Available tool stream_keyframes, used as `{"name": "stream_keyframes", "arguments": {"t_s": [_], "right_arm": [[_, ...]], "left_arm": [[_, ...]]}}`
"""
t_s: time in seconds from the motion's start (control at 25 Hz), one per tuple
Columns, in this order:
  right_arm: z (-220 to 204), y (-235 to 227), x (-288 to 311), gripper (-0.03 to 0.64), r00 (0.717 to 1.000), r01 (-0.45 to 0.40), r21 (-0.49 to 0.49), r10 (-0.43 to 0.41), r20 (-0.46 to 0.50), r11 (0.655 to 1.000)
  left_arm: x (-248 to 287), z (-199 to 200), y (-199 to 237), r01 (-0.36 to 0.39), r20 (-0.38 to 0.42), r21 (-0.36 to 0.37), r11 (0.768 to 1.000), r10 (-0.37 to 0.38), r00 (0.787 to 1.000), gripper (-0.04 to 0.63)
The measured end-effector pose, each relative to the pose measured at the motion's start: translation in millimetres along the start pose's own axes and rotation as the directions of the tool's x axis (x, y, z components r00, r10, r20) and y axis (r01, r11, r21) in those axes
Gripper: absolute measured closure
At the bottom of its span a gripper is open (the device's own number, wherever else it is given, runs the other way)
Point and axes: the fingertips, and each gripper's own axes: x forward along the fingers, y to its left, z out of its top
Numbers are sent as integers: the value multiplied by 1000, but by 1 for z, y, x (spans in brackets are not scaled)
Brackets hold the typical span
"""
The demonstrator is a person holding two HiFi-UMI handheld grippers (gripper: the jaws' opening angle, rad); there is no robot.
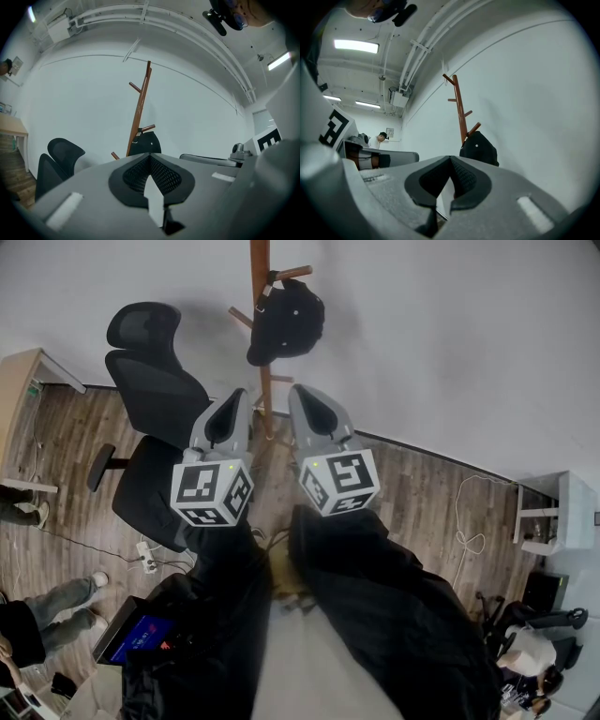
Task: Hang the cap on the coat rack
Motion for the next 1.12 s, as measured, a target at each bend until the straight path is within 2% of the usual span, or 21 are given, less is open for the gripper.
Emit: {"name": "stream_keyframes", "arguments": {"t_s": [1.12], "right_arm": [[-2, 7, -6, 624, 999, 41, -22, -41, 18, 999]], "left_arm": [[-4, -9, 1, 36, -23, -7, 999, -36, 999, 593]]}}
